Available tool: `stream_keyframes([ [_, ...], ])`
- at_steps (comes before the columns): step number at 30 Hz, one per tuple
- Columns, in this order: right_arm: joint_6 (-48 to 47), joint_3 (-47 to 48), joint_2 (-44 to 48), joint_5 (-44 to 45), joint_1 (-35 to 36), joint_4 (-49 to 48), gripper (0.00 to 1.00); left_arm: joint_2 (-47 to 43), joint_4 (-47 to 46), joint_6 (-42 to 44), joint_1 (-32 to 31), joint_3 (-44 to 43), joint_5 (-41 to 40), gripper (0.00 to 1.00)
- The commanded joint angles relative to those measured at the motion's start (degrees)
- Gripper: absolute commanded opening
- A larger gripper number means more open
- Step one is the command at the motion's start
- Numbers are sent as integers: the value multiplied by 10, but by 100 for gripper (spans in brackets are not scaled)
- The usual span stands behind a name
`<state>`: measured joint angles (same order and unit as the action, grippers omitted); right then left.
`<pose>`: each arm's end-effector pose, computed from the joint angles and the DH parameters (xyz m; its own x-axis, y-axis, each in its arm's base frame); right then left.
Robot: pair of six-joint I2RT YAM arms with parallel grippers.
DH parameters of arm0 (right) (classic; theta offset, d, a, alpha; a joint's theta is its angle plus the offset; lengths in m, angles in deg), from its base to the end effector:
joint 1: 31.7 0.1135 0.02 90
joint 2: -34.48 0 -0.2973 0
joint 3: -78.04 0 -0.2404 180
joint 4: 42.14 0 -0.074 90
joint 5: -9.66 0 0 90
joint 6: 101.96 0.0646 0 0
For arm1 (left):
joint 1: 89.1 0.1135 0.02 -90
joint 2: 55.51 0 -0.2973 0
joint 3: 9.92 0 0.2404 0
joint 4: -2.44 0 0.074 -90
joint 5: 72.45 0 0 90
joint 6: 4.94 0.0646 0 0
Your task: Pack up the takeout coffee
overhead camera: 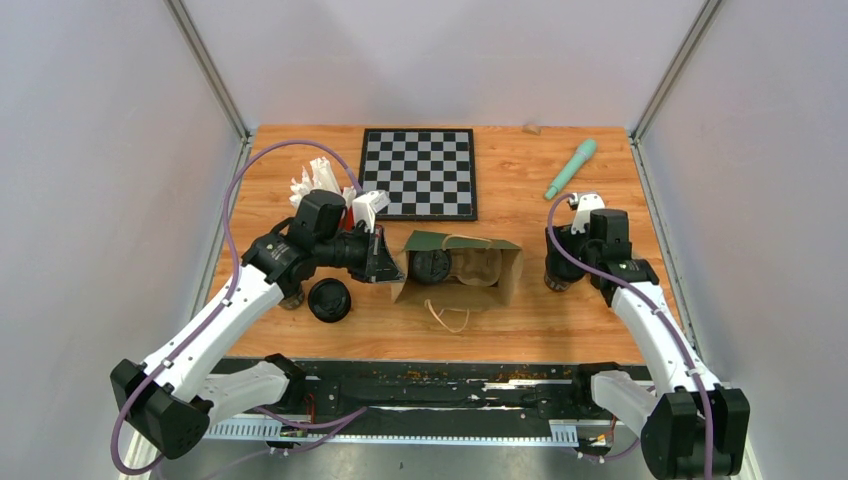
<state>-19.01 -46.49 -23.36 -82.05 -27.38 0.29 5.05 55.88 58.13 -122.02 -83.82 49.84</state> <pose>0.1996 0.0170 0.2576 -0.6855 -0.1748 -0.7068 -0.1819 0.9811 -0.0662 0.1543 -0.1410 0.3450 -0.8455 0.0913 -0.5261 0.4705 0.5932 -0.6532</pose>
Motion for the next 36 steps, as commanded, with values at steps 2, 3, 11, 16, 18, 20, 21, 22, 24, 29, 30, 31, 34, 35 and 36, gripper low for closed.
stream_keyframes([
  [2,-7,-8,7,-12,2,-27,86,4,1,11,-3,-25,-4,0],
  [3,-6,-8,4,-13,2,-26,86,5,1,11,-3,-26,-4,0],
  [11,-4,-9,1,-8,3,-20,84,4,2,13,-3,-28,-7,0],
  [16,0,6,-6,-5,3,-4,87,6,3,16,-3,-30,-8,0],
  [18,1,12,-8,-5,3,5,87,8,2,17,-3,-30,-8,0],
  [20,2,18,-10,-4,3,11,87,10,2,17,-3,-31,-8,0],
  [21,2,19,-11,-4,3,13,88,10,3,17,-3,-32,-7,0],
  [22,1,20,-12,-3,3,14,89,12,3,18,-3,-32,-7,0],
  [24,1,21,-14,-2,3,13,89,14,2,19,-3,-34,-7,0],
  [29,2,38,-35,-1,3,25,85,17,2,20,-2,-37,-7,0],
  [30,3,44,-38,0,3,31,85,17,2,20,-3,-38,-7,0],
  [31,4,53,-40,1,3,37,85,18,3,21,-3,-38,-7,0],
  [34,10,83,-48,8,3,61,86,18,2,20,-3,-38,-9,0],
  [35,13,91,-52,9,3,70,86,20,3,20,-2,-39,-9,0],
  [36,14,99,-55,8,3,78,86,21,2,20,-2,-38,-9,0],
])
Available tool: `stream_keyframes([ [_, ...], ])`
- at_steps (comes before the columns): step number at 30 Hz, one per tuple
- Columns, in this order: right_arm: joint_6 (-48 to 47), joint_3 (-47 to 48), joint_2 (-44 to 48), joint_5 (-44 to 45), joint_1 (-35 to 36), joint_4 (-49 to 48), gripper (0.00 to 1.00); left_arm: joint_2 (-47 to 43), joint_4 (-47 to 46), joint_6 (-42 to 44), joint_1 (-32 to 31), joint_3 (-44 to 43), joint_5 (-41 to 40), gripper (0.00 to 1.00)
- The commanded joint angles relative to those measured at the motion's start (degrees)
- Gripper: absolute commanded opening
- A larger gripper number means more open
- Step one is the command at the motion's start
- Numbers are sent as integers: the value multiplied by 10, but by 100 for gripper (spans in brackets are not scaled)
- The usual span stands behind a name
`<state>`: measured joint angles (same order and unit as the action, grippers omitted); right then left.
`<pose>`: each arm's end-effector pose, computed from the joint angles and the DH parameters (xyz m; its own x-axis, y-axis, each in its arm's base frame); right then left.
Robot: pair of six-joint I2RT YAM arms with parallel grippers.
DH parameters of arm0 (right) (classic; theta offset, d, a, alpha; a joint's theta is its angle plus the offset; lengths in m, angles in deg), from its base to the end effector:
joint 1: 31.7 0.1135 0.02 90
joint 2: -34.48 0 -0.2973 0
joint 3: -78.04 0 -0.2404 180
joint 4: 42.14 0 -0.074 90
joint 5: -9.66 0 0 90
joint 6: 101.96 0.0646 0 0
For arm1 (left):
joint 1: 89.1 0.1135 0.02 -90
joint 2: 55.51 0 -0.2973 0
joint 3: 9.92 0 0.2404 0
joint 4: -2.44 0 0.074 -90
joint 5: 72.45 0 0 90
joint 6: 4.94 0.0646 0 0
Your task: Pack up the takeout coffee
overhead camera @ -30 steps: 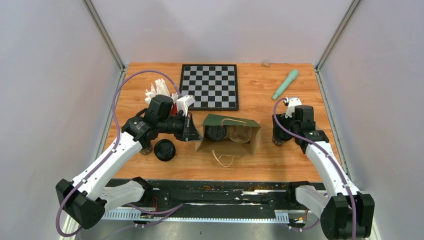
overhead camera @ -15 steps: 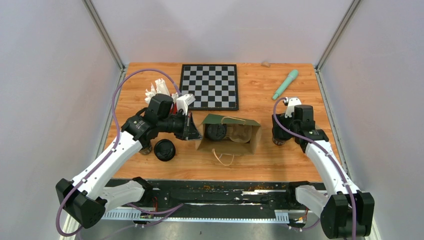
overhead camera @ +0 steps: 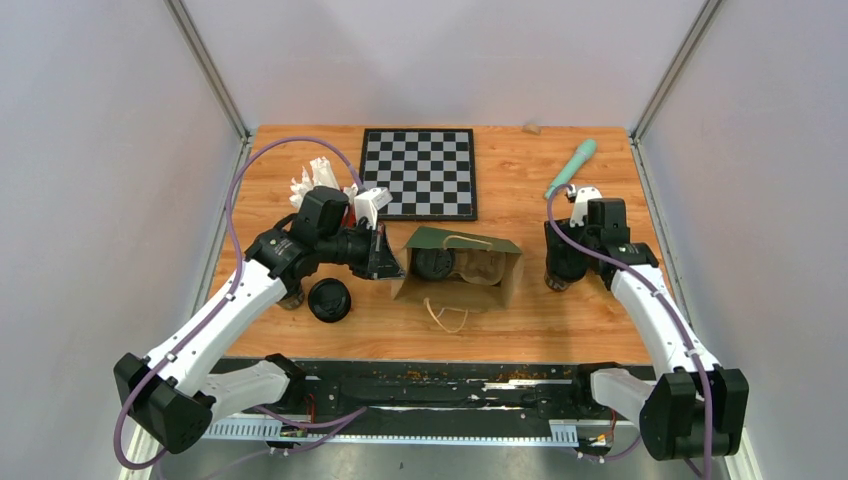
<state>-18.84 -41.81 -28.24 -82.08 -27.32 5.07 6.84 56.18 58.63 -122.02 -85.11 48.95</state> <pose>0.2126 0.0183 0.2611 -0.7444 -0.1771 -0.6439 -0.1864 0.9810 -0.0543 0.1614 -0.1446 0.3457 -0.8458 0.0950 -0.5250 0.4668 0.6083 -0.6419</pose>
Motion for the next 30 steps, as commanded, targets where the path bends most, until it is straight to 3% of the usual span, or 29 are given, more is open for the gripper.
stream_keyframes([
  [1,14,58,-10,9,3,38,87,2,-1,15,-3,-26,1,0],
  [15,34,100,-64,16,2,116,91,15,-4,16,-3,-34,3,0],
  [27,32,114,-82,17,2,118,82,16,-3,18,-2,-33,3,0],
  [30,31,116,-90,17,2,117,84,15,-3,17,-2,-33,2,0],
])
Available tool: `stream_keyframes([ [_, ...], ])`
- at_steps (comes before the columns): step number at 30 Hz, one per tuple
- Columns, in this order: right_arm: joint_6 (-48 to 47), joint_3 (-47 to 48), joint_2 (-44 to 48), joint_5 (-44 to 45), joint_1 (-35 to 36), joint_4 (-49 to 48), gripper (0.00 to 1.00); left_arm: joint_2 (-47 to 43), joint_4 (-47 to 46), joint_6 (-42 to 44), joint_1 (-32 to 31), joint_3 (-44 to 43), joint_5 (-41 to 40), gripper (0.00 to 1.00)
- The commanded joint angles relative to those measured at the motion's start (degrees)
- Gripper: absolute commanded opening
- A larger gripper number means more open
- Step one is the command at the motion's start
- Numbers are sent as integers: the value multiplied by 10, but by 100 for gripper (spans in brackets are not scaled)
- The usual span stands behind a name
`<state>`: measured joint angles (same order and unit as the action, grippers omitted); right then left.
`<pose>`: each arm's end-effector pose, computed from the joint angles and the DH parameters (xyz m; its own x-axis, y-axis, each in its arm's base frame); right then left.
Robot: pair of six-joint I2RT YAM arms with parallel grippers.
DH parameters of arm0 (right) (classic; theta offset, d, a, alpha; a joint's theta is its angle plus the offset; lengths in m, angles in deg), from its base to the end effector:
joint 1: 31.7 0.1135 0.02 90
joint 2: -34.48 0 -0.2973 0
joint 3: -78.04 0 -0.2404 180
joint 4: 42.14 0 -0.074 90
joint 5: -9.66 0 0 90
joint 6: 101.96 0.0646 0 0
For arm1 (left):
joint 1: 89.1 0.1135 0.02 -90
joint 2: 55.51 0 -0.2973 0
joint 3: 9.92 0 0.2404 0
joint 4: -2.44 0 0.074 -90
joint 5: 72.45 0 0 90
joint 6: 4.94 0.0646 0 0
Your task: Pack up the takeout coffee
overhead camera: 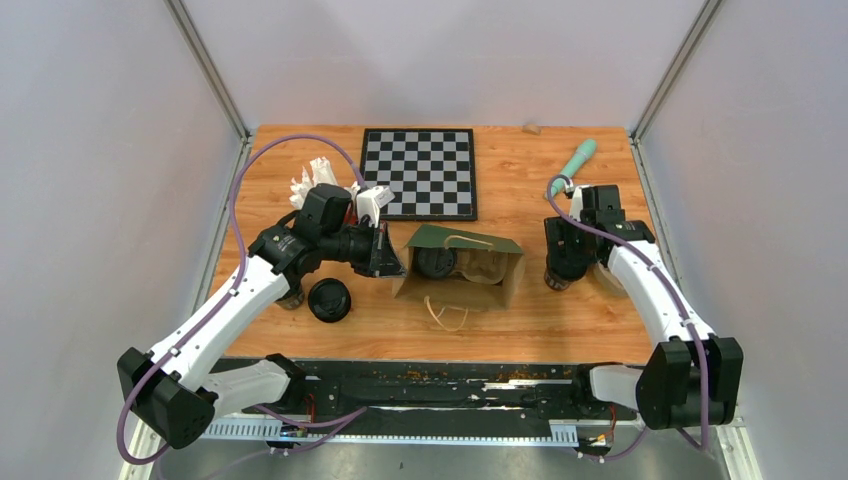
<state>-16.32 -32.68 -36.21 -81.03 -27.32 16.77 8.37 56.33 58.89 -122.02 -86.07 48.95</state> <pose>0.2299 0.0184 0.2677 -0.8575 -0.1419 -0.4945 -0.1479 0.9886 -0.0272 0.1669 -0.1481 0.3458 -0.8492 0.1013 -0.5183 0.4639 0.6123 -0.6403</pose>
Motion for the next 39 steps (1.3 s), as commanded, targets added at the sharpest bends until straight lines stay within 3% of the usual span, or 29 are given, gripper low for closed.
stream_keyframes([
  [1,5,25,-11,21,2,0,85,0,-5,15,-3,-23,2,0],
  [39,9,36,-30,20,2,8,84,-6,-3,17,-2,-22,3,0],
])
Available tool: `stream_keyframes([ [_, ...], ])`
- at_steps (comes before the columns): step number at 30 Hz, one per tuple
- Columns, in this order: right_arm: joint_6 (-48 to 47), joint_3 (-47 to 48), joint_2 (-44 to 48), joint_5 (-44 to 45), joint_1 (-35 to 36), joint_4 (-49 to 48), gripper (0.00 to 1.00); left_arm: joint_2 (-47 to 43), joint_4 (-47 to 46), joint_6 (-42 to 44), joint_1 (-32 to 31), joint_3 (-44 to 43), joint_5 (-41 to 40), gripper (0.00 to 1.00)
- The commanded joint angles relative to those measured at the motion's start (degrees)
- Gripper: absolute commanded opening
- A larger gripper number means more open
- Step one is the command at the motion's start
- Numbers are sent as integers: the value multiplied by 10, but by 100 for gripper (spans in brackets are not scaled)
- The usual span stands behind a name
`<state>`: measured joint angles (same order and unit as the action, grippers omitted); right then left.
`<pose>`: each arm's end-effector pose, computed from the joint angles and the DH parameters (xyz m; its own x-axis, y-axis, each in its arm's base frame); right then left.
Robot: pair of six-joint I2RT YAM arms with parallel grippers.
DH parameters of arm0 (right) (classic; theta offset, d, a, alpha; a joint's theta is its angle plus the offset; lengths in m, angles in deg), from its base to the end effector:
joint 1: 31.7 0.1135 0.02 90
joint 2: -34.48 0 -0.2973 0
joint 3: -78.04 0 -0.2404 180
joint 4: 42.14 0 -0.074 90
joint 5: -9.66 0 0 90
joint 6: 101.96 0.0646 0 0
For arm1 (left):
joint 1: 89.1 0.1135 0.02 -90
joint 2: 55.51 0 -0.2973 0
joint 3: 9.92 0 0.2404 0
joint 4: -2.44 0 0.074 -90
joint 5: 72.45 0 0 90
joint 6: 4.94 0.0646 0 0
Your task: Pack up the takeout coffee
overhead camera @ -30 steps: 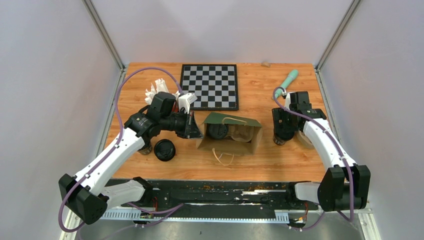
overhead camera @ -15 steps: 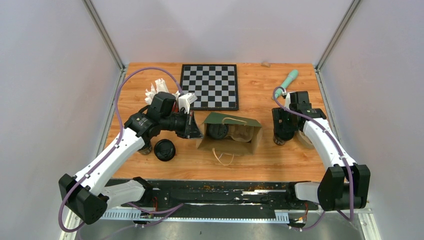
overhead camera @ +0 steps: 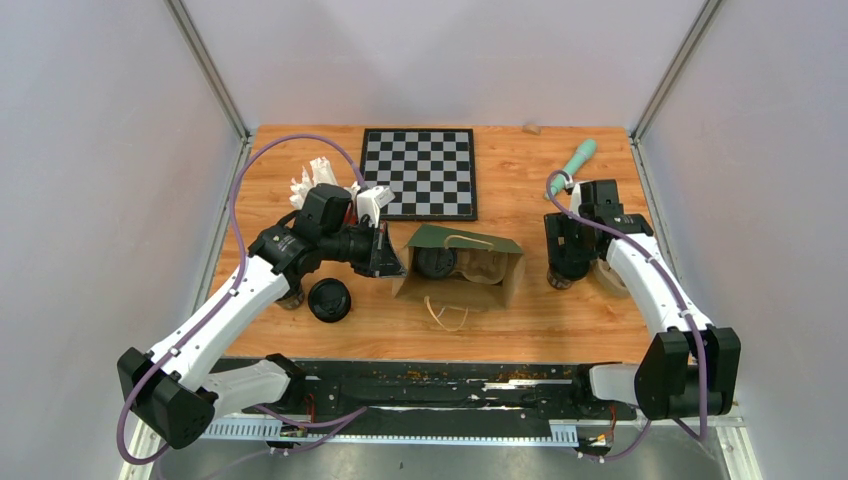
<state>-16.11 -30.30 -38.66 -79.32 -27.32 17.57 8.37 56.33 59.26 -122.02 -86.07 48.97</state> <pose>0.2403 0.0172 0.2704 -0.8665 -0.1389 -0.4795 -0.1309 0.9901 -0.0504 0.1668 -0.1481 0.3458 -0.8462 0.1054 -0.5224 0.4694 0.6114 -0.6371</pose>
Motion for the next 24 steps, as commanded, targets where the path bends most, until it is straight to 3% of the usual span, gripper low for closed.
stream_keyframes([
  [1,7,10,-5,4,2,-2,84,-7,-2,13,-3,-22,2,0],
  [24,6,19,0,11,2,0,89,-11,0,11,-3,-21,2,0],
])
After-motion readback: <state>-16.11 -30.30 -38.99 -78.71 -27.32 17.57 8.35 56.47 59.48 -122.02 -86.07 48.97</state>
